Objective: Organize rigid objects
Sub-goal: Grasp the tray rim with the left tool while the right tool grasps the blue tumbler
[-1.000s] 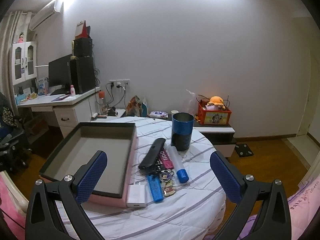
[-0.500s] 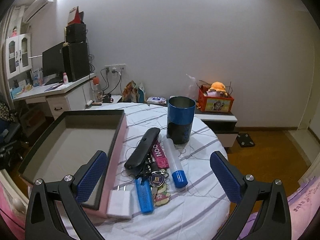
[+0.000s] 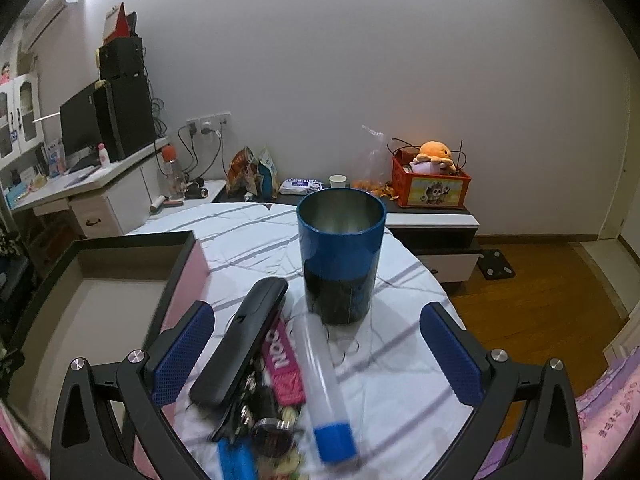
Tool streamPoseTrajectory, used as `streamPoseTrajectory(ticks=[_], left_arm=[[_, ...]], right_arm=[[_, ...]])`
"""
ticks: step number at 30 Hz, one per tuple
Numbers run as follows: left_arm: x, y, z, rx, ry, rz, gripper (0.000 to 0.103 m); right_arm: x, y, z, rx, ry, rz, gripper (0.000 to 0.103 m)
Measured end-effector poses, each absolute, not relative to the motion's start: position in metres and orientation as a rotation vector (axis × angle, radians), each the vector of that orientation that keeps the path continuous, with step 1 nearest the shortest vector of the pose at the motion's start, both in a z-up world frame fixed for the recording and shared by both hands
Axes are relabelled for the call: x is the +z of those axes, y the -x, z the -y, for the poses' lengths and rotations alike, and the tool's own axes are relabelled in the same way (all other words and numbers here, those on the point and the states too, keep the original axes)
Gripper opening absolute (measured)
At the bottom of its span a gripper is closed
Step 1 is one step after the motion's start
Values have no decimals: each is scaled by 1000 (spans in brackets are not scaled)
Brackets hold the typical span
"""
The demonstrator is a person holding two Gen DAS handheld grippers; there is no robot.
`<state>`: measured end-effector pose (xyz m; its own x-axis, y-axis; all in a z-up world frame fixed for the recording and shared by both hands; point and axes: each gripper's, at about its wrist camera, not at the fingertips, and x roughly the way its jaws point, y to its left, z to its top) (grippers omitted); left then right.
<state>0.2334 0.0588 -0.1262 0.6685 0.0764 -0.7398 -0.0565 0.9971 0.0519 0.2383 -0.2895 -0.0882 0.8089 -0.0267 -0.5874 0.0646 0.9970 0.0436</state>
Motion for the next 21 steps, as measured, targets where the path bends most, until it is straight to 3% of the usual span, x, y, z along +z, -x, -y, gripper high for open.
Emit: streamPoseTrajectory(ticks=[4,12,17,20,21], left_arm=[[-136,-241,-62,65,-16,-878,72],[-149,-253,-59,14,-8,-946,25],[-149,-255,-48,-35,-7,-945,26],[-150,-257,-40,-3,-48,-945,26],[-149,-257,-41,-5,-39,-946,26]], right_arm=[[-96,-262,299,-45,-83,-650,103],[-109,-293,318,-61,-121,-670,103],[-111,-301,322,-45,-133,-669,102],[-112,-304,323,-43,-124,-672,92],[-113,-306,325,-39,-125,-684,82]])
